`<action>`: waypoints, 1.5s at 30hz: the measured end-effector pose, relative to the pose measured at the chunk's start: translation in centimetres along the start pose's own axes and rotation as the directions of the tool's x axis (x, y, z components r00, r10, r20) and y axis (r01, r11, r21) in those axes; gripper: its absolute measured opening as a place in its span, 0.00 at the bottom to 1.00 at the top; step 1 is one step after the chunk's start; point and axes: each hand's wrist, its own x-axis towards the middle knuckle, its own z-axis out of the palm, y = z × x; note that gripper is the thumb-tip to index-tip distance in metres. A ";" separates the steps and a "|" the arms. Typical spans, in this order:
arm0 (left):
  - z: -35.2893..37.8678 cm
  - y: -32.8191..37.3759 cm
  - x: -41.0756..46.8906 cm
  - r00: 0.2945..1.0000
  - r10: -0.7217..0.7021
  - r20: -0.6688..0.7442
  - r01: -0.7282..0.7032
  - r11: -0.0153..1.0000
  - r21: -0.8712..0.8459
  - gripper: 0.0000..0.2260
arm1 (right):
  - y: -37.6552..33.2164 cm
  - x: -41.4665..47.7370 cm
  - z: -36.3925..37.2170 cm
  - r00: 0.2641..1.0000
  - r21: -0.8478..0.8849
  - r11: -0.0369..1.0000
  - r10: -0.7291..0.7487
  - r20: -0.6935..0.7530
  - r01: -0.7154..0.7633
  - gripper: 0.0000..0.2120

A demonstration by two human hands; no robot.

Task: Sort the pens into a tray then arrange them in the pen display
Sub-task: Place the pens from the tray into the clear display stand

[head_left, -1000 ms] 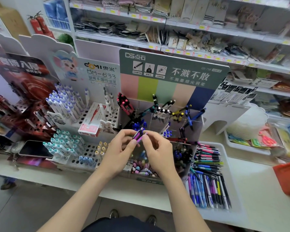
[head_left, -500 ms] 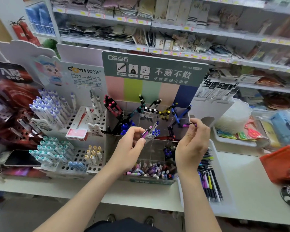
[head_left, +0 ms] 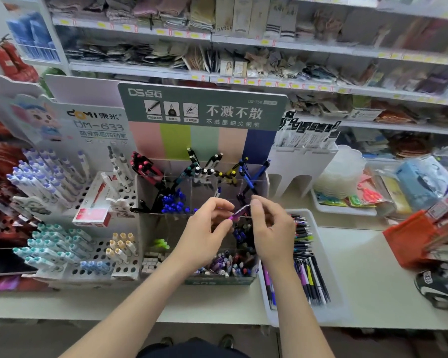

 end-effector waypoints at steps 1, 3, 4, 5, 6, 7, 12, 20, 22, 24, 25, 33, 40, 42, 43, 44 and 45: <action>0.4 0.2 0.0 1.000 0.020 0.016 -0.021 1.000 0.012 0.12 | -0.7 0.0 -0.3 0.997 0.078 0.996 0.034 0.075 -0.040 0.07; 1.1 0.6 0.0 0.999 0.048 0.022 -0.049 0.999 0.016 0.12 | -1.1 0.4 -0.8 0.983 0.153 0.983 0.070 0.169 -0.097 0.06; 1.5 0.7 0.0 0.999 0.049 0.010 -0.049 0.999 0.015 0.11 | -1.2 0.7 -1.0 0.984 0.178 0.978 0.078 0.161 -0.106 0.07; 1.8 0.7 0.0 0.999 0.042 -0.008 -0.042 0.999 0.019 0.11 | -1.2 1.0 -1.2 0.990 0.209 0.972 0.089 0.107 -0.110 0.07; 2.2 0.5 0.0 0.999 0.033 -0.031 -0.031 0.999 0.040 0.10 | -1.1 1.4 -1.6 0.995 0.241 0.966 0.102 0.003 -0.100 0.09; 2.5 0.3 0.0 0.998 0.025 -0.052 -0.021 0.997 0.077 0.10 | -1.0 1.7 -2.1 0.984 0.253 0.964 0.112 -0.139 -0.074 0.10; 4.2 -1.1 0.6 0.996 0.027 -0.083 -0.003 0.960 0.279 0.18 | 1.0 3.2 -3.4 0.888 -0.048 0.971 -0.234 -0.395 0.235 0.09; 5.9 -2.0 1.3 0.994 0.085 -0.074 -0.051 0.924 0.379 0.23 | 5.7 2.8 -0.6 0.882 -0.507 0.734 -0.452 0.130 0.451 0.06; 6.4 -2.1 0.8 0.984 0.122 -0.133 -0.068 0.934 0.351 0.22 | 6.3 2.7 -1.0 0.902 -0.570 0.705 -0.387 0.190 0.423 0.08; 6.9 -2.1 0.2 0.967 0.162 -0.199 -0.085 0.935 0.345 0.20 | 6.5 2.8 -1.8 0.907 -0.534 0.734 -0.354 0.227 0.420 0.12; 7.2 -2.0 -0.1 0.956 0.185 -0.226 -0.096 0.930 0.354 0.17 | 6.4 2.8 -2.3 0.910 -0.444 0.795 -0.352 0.219 0.414 0.14; 11.5 -2.5 -0.6 0.976 0.019 0.216 -0.112 0.896 0.429 0.04 | 12.8 1.1 -7.1 0.924 -0.330 0.918 0.303 0.231 -0.219 0.11; 17.5 -6.4 -0.9 0.765 -0.345 0.543 -0.224 0.649 0.727 0.07 | 24.1 -4.8 -9.0 0.765 -0.668 0.630 0.628 0.140 -0.395 0.41; 18.5 -7.8 -1.2 0.730 -0.372 0.574 -0.260 0.624 0.736 0.05 | 24.9 -5.6 -8.8 0.768 -0.698 0.607 0.627 0.128 -0.380 0.49; 18.9 -8.4 -1.4 0.718 -0.373 0.588 -0.281 0.617 0.735 0.03 | 25.4 -6.0 -8.7 0.771 -0.725 0.590 0.624 0.130 -0.356 0.51; 19.2 -8.9 -1.5 0.711 -0.359 0.605 -0.307 0.615 0.726 0.03 | 25.4 -6.1 -8.5 0.777 -0.754 0.572 0.616 0.134 -0.323 0.53; 19.5 -9.5 -1.6 0.706 -0.340 0.621 -0.340 0.606 0.719 0.04 | 25.4 -6.2 -8.3 0.779 -0.781 0.547 0.614 0.131 -0.300 0.54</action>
